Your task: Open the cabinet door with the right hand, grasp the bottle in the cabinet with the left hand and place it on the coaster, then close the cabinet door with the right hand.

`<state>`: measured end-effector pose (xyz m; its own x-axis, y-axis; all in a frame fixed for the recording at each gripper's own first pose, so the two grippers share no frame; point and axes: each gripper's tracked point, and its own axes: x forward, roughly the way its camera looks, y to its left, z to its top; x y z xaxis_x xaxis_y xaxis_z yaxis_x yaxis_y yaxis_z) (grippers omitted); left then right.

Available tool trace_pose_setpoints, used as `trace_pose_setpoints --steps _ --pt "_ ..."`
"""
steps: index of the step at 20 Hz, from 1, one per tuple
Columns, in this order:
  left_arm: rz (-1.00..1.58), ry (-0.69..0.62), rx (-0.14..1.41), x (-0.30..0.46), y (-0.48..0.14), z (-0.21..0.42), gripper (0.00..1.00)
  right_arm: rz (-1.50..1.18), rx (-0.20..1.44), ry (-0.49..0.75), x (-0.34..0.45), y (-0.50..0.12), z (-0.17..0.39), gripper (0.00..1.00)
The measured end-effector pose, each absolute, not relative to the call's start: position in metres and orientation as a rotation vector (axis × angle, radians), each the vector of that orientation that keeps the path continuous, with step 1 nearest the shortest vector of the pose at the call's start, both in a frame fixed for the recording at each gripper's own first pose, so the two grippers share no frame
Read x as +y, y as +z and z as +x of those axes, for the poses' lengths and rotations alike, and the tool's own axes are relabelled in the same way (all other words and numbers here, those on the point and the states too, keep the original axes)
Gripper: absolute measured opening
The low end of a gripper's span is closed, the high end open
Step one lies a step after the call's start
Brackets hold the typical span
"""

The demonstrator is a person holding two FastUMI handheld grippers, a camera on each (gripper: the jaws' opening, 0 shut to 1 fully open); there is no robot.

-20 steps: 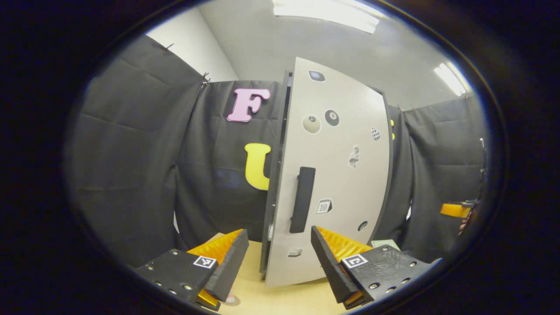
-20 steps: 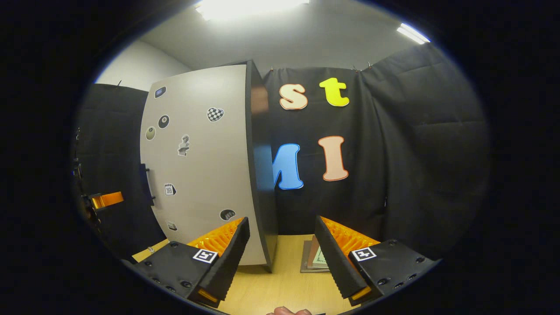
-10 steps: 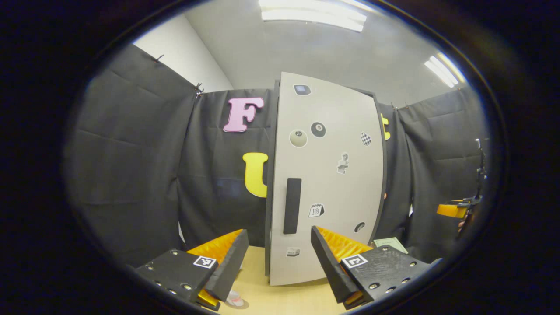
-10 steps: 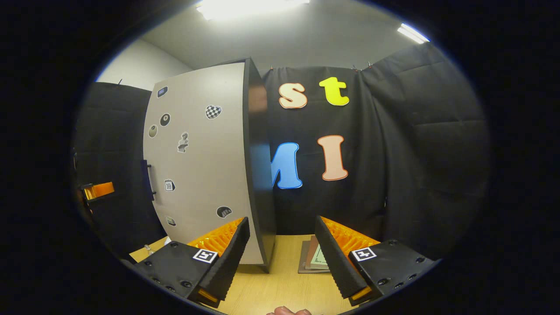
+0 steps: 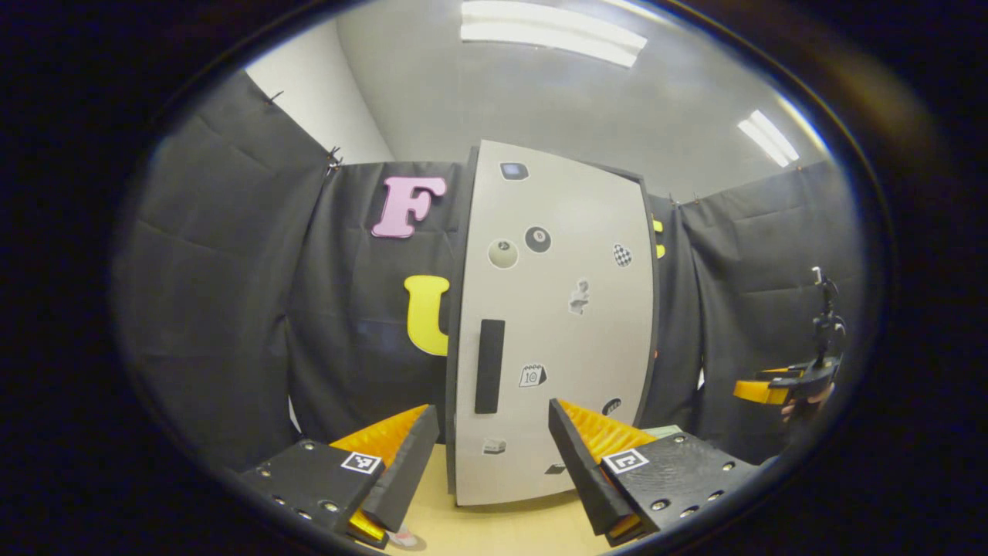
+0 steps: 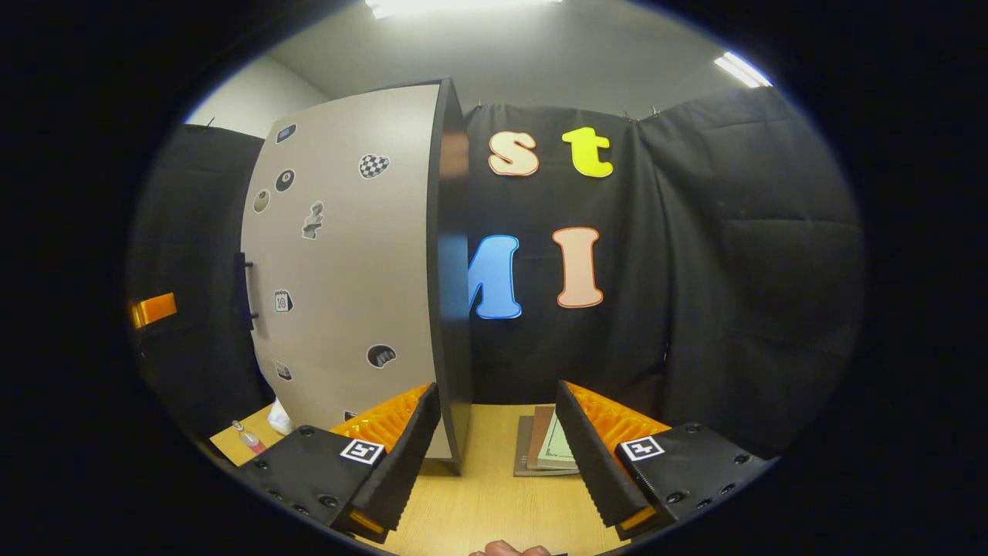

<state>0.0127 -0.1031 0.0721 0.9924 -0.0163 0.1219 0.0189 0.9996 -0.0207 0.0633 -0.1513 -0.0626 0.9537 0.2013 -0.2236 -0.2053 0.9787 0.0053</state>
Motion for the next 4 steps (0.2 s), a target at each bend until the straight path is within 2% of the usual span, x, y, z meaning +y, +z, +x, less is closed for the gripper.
trace_pose_setpoints --steps 3,4 --pt "-0.032 -0.035 -0.107 -0.1039 0.0632 0.0132 0.87 -0.019 0.245 0.181 -0.1483 -0.0662 0.0631 0.95" --pt "-0.024 -0.041 -0.102 -0.1032 0.0597 0.0137 0.87 -0.018 0.252 0.172 -0.1481 -0.0666 0.0628 0.88"
